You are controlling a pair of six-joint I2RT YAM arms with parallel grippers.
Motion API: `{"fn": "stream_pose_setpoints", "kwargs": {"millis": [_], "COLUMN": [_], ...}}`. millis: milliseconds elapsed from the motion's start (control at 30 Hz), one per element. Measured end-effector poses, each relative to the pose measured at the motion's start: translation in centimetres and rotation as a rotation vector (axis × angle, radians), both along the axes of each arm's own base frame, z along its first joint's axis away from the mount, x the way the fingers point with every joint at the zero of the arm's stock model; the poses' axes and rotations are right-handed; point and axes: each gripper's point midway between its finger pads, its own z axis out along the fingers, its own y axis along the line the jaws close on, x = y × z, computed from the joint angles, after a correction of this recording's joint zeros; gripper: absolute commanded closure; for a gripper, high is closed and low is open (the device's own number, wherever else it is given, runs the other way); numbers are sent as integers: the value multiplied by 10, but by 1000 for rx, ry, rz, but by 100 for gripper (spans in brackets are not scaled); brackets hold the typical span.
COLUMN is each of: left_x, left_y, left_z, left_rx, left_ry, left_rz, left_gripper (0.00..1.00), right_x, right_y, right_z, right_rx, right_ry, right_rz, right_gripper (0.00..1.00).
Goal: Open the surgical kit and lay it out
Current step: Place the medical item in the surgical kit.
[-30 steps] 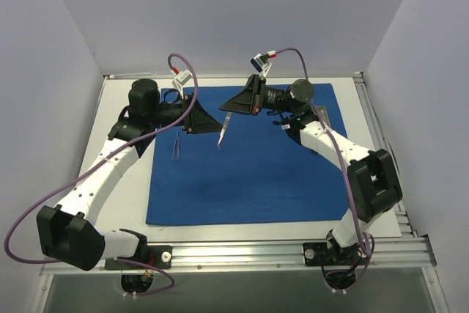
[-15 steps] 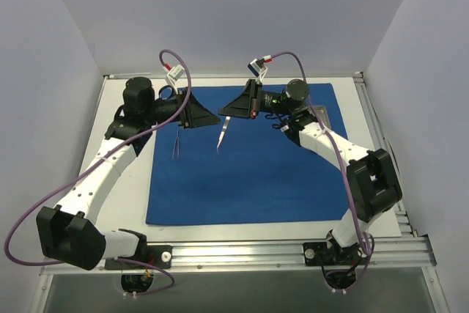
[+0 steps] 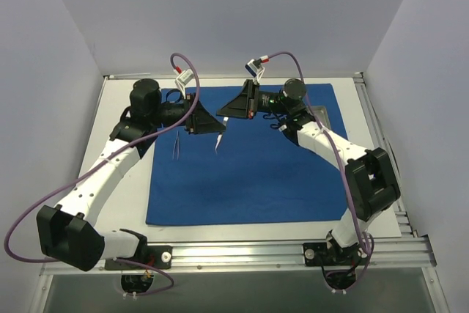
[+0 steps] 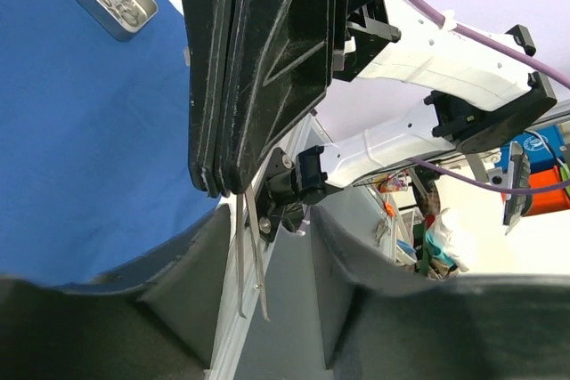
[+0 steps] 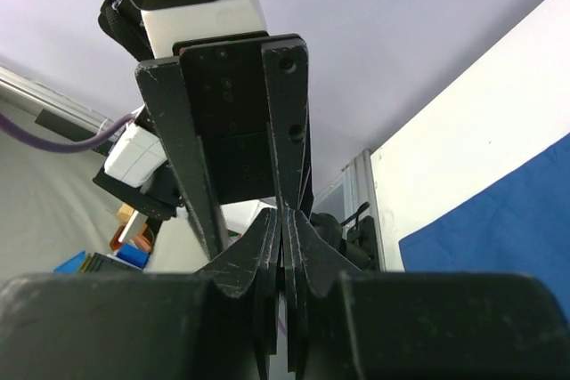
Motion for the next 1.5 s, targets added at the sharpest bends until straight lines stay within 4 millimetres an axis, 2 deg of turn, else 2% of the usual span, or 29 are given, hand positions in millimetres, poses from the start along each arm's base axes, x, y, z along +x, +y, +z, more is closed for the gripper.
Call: {"fn": "stream_pose_setpoints", "kwargs": {"millis": [67,100,267,300,333,400,433,533,600,700,767,867,967,1067,1200,1367,1500], "left_x": [0,0,4,5,7,12,15,29,39,58,71,88,99,104,111,132,149], "left_y": [0,1,2,2,3,4,6,14,22,36,50,72,94,110,122,122,126], "left_z": [-2,-4,-11,-13,-15,-19,-22,-31,-39,-59,-83,-121,-161,-197,-230,-247,-253], "left_rx": [7,13,40,50,62,97,123,214,277,399,510,686,864,1002,1119,1165,1180], "left_ry": [4,6,16,20,23,22,22,11,6,20,55,116,180,230,269,276,273], "left_rz": [0,5,15,22,28,50,74,160,219,319,388,473,531,551,551,559,574], "left_gripper": [77,97,98,98,98,98,98,98,98,98,98,98,98,98,98,98,98], "right_x": [1,1,1,2,4,11,17,46,71,107,122,129,122,120,116,116,116], "right_y": [1,1,2,2,3,3,3,-3,-21,-65,-101,-151,-181,-193,-203,-212,-219], "right_z": [-1,-1,-2,-4,-6,-13,-17,-36,-49,-75,-95,-124,-140,-136,-129,-126,-128], "right_rx": [0,0,-3,-6,-13,-43,-67,-194,-299,-483,-612,-795,-955,-1015,-1038,-1051,-1065], "right_ry": [4,11,8,10,14,24,31,45,47,62,93,133,142,117,104,110,128], "right_rz": [2,5,15,13,10,-14,-37,-162,-277,-460,-568,-676,-716,-732,-754,-775,-787], "right_gripper": [100,100,100,96,75,56,37,22,1,0,0,0,0,0,0,0,0]}}
